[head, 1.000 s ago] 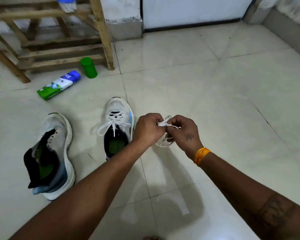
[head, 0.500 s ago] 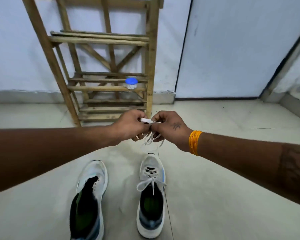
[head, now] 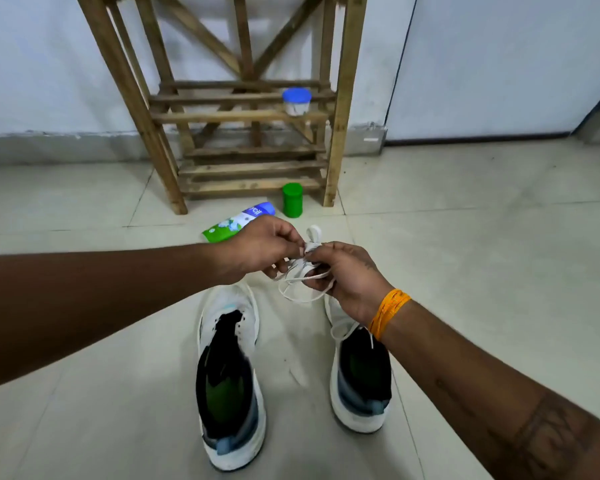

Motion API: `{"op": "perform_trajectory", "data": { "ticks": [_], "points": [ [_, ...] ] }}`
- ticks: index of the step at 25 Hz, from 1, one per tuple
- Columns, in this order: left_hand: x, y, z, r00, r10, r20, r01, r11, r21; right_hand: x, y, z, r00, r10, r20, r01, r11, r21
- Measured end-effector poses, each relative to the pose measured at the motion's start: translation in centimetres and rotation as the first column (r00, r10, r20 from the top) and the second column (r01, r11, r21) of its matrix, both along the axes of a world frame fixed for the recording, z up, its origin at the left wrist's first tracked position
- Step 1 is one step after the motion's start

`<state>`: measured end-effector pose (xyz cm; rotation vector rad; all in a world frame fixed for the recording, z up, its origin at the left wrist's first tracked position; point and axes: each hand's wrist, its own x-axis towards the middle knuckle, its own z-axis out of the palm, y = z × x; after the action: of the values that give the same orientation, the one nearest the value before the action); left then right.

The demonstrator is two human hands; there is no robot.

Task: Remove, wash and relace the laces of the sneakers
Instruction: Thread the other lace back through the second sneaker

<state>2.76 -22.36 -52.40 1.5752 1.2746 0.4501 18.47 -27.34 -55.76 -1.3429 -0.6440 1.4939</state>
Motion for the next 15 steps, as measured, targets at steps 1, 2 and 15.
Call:
{"op": "perform_trajectory", "data": {
  "ticks": [1,2,15],
  "points": [
    [0.0,-0.2,-1.0,1.000,0.001,-0.008,-0.001,1.000,-0.012,-0.4,-0.3,-1.3,0.996,-0.024,-0.081,0.022,0.999,-0.033],
    [-0.1,-0.4,-1.8,1.000,0.015,-0.020,-0.016,1.000,-0.016,-0.9,-0.5,-2.7,0.987,-0.039,-0.157,0.031,0.998,-0.058],
    [-5.6,-2.7,-5.1,0.992,-0.028,-0.125,-0.025,0.915,-0.403,-4.2,-1.5,-6.3,0.853,-0.228,-0.470,0.126,0.963,-0.239]
  ]
}}
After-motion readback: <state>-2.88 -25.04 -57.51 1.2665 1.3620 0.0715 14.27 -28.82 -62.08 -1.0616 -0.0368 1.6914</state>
